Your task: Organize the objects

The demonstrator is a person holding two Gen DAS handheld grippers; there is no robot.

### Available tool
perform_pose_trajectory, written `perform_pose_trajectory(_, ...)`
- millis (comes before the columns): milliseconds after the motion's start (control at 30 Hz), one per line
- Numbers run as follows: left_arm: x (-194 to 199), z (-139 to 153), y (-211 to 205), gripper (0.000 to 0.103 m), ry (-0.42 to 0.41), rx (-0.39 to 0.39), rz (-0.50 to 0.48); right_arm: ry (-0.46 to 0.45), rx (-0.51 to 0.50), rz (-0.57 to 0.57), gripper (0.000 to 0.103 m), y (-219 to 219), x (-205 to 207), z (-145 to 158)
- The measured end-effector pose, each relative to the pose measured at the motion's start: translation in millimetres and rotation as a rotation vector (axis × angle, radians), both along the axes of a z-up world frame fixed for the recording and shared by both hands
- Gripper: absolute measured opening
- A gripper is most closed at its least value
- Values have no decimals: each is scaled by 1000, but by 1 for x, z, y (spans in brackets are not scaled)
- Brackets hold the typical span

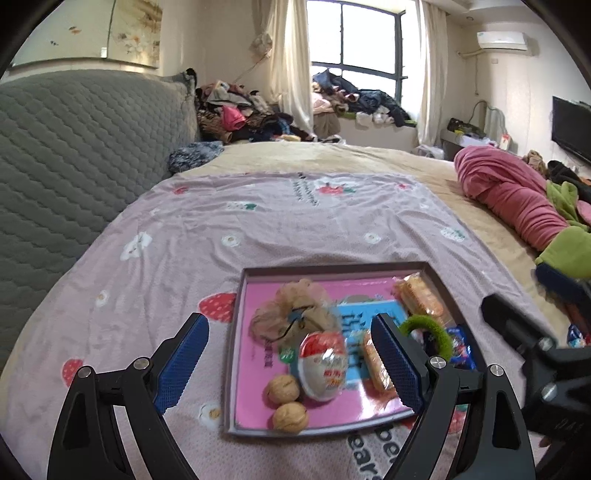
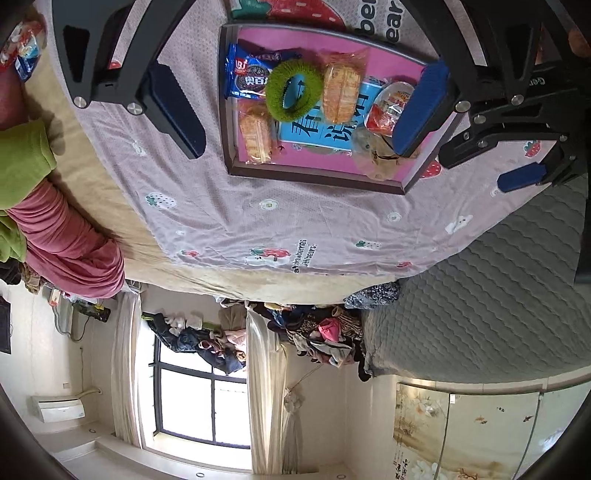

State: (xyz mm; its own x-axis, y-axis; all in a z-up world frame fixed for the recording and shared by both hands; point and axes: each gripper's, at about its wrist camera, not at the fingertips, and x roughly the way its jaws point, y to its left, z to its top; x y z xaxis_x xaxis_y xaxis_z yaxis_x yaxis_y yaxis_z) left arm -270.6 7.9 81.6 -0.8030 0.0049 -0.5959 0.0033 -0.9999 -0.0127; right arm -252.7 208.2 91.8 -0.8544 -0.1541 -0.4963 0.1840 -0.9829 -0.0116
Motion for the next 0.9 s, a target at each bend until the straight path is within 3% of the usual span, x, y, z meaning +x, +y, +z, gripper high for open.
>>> perform_pose_trajectory(200,17,2,-4,90,-5,-2,18,15,-3,0,102,-3,14,12)
perform_pose_trajectory(400,42,19,-4,90,17,-2,23,18,-6,-1,102,-4,38,20)
perform_pose_trajectory(600,62,29,-9,90,-22,29,3,9,-9,-3,102,-5,61,29)
perform_pose_trajectory(900,104,59,-22,90,1,6,36,25,-11,0,102,-8,96,55)
